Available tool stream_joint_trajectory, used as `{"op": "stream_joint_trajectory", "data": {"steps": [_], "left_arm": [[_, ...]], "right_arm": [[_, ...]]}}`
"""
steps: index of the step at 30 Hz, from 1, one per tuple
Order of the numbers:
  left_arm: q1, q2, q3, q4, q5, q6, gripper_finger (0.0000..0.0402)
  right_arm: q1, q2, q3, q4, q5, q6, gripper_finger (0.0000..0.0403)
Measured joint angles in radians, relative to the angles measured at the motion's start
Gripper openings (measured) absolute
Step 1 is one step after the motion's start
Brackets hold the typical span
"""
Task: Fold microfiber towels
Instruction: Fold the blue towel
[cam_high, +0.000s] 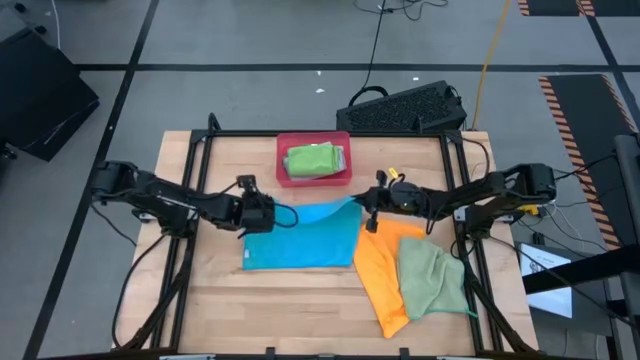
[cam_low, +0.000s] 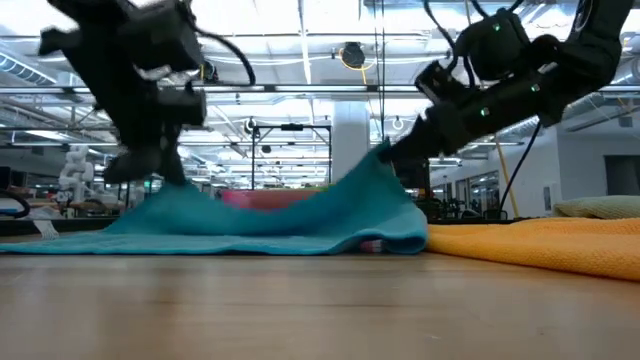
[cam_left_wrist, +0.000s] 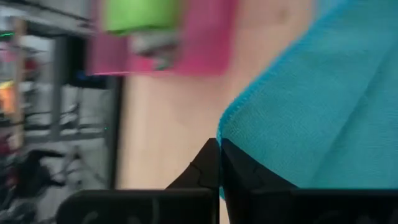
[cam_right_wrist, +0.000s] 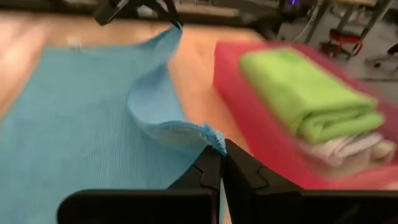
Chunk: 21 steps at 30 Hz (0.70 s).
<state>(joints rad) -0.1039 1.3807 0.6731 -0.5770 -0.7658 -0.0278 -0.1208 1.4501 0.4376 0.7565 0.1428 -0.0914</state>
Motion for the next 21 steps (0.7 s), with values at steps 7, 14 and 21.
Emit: {"op": "stream_joint_trajectory", "data": {"steps": [7, 14, 21], "left_arm": [[-0.164, -0.110, 0.147, -0.336, -0.137, -0.318, 0.0003], [-0.470, -0.191, 0.278, -0.394, -0.136, -0.455, 0.0003], [-0.808, -0.190, 0.445, -0.275, -0.136, -0.448, 0.0002]], "right_arm": [[0.029, -0.121, 0.049, -0.017, -0.042, 0.008, 0.0002], [0.237, -0.234, 0.145, -0.198, 0.090, 0.006, 0.0002], [0.523, -0.239, 0.272, -0.201, 0.236, -0.029, 0.0002]]}}
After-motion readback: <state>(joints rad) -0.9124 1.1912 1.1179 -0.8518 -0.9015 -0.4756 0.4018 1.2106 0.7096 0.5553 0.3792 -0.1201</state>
